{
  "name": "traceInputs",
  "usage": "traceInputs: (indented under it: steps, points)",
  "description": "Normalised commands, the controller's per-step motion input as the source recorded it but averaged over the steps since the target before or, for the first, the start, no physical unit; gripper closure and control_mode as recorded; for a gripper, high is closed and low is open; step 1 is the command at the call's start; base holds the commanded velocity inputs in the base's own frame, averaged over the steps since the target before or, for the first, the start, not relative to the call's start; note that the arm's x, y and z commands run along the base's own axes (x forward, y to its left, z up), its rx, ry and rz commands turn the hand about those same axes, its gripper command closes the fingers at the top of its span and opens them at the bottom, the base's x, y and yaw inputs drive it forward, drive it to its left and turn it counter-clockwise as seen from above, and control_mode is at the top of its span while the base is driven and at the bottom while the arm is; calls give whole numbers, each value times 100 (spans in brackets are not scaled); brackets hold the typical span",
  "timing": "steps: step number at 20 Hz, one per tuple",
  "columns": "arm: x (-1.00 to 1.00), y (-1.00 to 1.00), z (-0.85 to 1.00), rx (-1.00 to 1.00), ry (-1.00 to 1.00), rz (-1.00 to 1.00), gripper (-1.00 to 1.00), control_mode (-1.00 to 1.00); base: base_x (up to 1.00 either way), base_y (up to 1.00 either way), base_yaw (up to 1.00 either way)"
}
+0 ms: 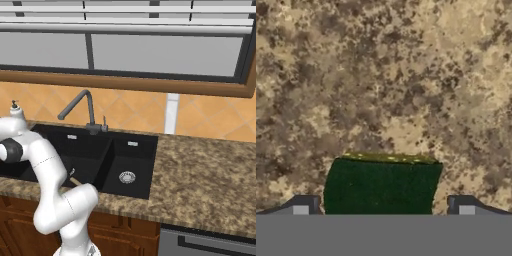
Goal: Pick the pan and sponge and place them into the sink. Then turn on the water.
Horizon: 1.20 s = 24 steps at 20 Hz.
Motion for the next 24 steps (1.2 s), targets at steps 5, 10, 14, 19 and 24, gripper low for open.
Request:
traceInputs:
  steps: [5, 10, 14, 19, 24]
  points:
    - [0, 0, -18, 5, 0, 0, 100, -100, 0, 0, 0]
    - [-2, -9, -2, 7, 0, 0, 100, -100, 0, 0, 0]
    - [-20, -37, 0, 6, -5, -4, 100, -100, 0, 0, 0]
    - [-37, -71, 14, 7, -10, -2, 100, -100, 0, 0, 0]
    - [-22, -89, 20, 7, -4, -1, 100, -100, 0, 0, 0]
